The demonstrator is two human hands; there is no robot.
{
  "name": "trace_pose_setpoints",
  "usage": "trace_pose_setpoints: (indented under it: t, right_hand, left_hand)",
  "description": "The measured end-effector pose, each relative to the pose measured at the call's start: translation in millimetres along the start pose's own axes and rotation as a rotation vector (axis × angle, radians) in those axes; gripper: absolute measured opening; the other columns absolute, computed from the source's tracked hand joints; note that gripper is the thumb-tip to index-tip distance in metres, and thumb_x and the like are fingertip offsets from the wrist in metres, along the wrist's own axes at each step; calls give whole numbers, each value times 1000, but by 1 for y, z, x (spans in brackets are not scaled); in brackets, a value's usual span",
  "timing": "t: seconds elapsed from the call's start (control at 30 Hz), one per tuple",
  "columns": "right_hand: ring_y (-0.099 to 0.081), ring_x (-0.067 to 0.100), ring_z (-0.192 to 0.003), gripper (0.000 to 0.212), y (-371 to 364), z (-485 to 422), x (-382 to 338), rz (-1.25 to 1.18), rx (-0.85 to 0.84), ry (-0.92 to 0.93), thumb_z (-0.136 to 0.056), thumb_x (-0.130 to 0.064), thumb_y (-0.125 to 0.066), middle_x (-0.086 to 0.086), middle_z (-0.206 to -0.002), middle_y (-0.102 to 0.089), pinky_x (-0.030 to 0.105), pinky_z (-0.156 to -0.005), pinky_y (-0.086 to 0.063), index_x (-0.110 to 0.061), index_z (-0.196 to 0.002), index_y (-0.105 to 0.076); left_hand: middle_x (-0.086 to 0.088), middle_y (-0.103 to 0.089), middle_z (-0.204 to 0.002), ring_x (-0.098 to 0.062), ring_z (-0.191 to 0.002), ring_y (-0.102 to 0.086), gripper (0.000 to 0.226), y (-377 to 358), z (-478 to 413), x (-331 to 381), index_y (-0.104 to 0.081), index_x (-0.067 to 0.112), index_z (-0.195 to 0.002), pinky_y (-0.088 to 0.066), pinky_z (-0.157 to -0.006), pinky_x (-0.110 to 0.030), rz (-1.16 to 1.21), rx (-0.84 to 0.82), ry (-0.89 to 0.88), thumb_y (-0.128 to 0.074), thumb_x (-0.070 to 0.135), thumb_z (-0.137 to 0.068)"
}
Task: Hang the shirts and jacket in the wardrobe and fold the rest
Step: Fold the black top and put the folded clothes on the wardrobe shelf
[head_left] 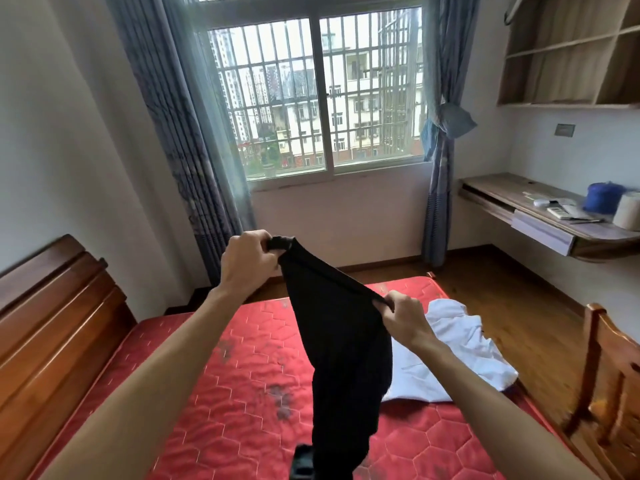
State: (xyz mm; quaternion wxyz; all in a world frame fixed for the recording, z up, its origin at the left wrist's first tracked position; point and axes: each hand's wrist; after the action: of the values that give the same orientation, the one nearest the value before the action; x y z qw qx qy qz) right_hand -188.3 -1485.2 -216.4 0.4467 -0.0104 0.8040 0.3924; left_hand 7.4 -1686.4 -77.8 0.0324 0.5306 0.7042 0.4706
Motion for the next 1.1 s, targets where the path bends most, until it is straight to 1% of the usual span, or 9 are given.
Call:
trace_pose_setpoints:
  t: [0.1,0.27,0.4,0.53,0.77,0.9,0.97,1.03,1.1]
  right_hand:
    - [-59,20,-63,27,0,-8,-10,-63,-67,58,-100,-28,-56,3,-70,-63,26,-54,-42,-6,-84,-59]
    - [-46,10,-50,51,-1,-8,-24,-49,-270,270,-85,-53,-68,-3,-53,-52,30,-55,-40,-12,-58,-53]
    - [-68,7,-65,31,2,-16,-20,160,-575,121,-68,-45,-87,-4,-73,-73,25,-64,-58,-18,-78,-75]
    - [-67,22,-74,37,5,-28,-12,557,-569,13,-76,-37,-84,8,-84,-70,30,-67,-56,-4,-88,-71]
    - [-59,24,-81,23,7,-40,4,845,-657,-147,-79,-32,-76,3,-88,-61,28,-71,-49,-17,-84,-60]
    - [-64,28,-100,26,-22,-57,7,846,-543,-46,-92,-36,-63,8,-108,-66,32,-75,-44,-14,-105,-63]
    - [-65,30,-101,24,-42,-72,3,807,-469,12,-96,-33,-56,8,-109,-68,32,-73,-42,-15,-108,-67]
    - [-66,30,-97,20,-59,-91,-3,770,-428,32,-97,-27,-53,8,-105,-69,32,-71,-44,-18,-105,-70]
    - [-66,30,-94,20,-75,-116,-9,748,-390,46,-92,-16,-51,7,-100,-68,32,-69,-46,-19,-99,-69]
  left_hand:
    - [3,-70,-69,-21,-70,-70,22,15,0,-35,-72,21,-80,-59,-69,-42,56,30,101,-74,43,-81]
    - [-9,-74,-82,-27,-77,-69,23,42,-3,-78,-70,17,-83,-59,-78,-40,281,94,275,-75,40,-82]
    - [-13,-69,-86,-26,-80,-64,17,54,2,-96,-69,3,-90,-54,-75,-30,319,153,293,-71,20,-91]
    - [-10,-68,-82,-8,-69,-64,18,60,10,-122,-70,-2,-99,-52,-62,-13,368,13,278,-72,14,-90]
    - [20,-68,-59,9,-52,-58,10,61,19,-179,-70,20,-80,-45,-56,-4,342,-22,346,-76,16,-87]
    - [17,-60,-49,6,-43,-48,19,50,16,-219,-69,17,-69,-38,-46,-7,264,-42,426,-80,25,-83]
    - [12,-65,-57,-5,-53,-56,19,46,11,-244,-73,19,-72,-47,-56,-15,241,-30,483,-82,34,-79]
    - [-11,-74,-74,-24,-63,-68,18,42,3,-265,-74,15,-77,-60,-66,-39,331,-28,595,-84,31,-78]
    - [-16,-74,-73,-25,-56,-69,14,40,-9,-274,-69,7,-78,-60,-54,-49,450,24,714,-79,15,-83]
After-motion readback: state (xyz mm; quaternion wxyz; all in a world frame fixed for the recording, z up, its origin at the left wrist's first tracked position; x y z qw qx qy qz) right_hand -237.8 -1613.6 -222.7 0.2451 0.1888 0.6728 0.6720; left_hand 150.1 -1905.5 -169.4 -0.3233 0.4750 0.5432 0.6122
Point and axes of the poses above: each hand's wrist, its own z-axis away from the middle knuckle, its own y-axis out of the back of the hand, x = y × z
